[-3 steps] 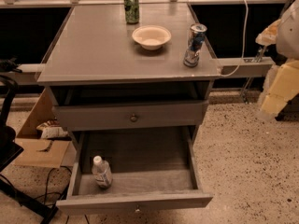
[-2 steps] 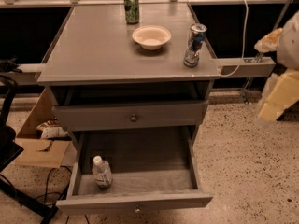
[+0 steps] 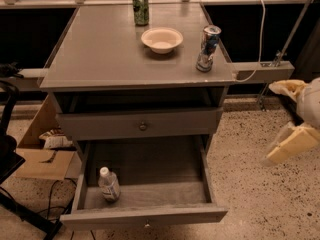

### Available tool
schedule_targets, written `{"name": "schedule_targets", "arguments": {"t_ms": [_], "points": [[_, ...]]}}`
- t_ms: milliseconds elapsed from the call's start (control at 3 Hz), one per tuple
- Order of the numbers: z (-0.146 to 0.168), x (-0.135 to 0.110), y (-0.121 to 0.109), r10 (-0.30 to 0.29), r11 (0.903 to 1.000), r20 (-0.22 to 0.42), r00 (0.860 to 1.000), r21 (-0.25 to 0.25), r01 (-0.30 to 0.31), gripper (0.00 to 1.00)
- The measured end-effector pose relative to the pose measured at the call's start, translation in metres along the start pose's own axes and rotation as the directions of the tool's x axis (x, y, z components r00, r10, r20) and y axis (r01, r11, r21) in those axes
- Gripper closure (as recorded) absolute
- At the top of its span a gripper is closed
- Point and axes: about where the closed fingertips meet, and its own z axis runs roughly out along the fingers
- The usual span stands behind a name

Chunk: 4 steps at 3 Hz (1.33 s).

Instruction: Pick blue plastic bottle from middle drawer and place on counter

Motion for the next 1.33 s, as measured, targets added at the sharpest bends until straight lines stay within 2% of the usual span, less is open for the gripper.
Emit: {"name": "schedule_targets", "arguments": {"t_ms": [333, 667, 1333], "points": [[0.033, 0.017, 0.010, 0.020, 0.9998, 0.156, 0.988, -0.002, -0.020, 0.00], [0.065, 0.029, 0.019, 0.035, 0.9993, 0.253, 0.967, -0.024, -0.030, 0.00], [0.066, 0.027, 0.019, 0.028, 0.9994, 0.256, 0.966, -0.025, -0.022, 0.00]]}}
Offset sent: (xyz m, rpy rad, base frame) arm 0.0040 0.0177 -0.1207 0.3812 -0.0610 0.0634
